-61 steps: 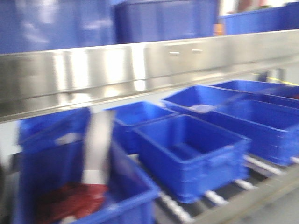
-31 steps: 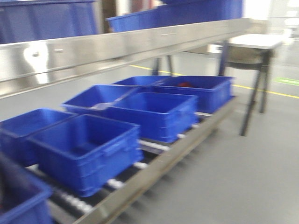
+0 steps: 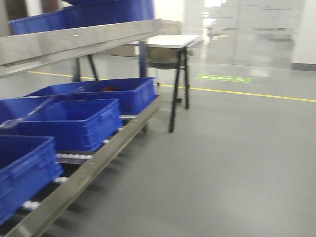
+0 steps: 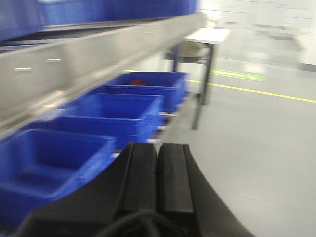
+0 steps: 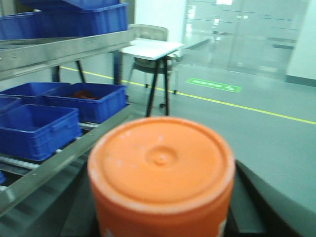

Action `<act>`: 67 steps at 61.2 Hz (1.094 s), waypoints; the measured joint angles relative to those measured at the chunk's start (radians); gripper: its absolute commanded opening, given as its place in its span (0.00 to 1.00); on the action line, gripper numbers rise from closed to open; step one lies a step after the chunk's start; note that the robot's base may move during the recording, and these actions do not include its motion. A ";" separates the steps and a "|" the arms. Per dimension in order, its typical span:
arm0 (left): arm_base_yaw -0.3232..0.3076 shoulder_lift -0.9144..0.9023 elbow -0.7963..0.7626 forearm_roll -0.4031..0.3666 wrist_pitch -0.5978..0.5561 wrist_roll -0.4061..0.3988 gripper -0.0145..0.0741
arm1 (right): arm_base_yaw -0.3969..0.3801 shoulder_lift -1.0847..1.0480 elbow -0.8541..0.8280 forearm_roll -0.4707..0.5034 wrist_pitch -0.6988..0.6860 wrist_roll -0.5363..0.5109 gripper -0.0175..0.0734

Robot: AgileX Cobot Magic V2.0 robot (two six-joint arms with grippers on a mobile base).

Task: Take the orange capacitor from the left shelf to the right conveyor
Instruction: 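Hold the cylinder in the right gripper and drive away from the shelf, then drive across the floor toward the red-framed conveyor, cylinder held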

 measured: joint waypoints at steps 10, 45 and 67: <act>-0.012 0.000 0.000 0.000 0.000 0.000 0.02 | 0.000 0.000 0.000 0.000 0.000 0.000 0.25; -0.014 0.000 0.000 0.000 0.000 0.000 0.02 | 0.000 0.000 -0.002 0.000 0.000 0.000 0.25; -0.014 0.000 0.000 0.000 0.000 0.000 0.02 | 0.000 0.000 -0.002 0.000 0.000 0.000 0.25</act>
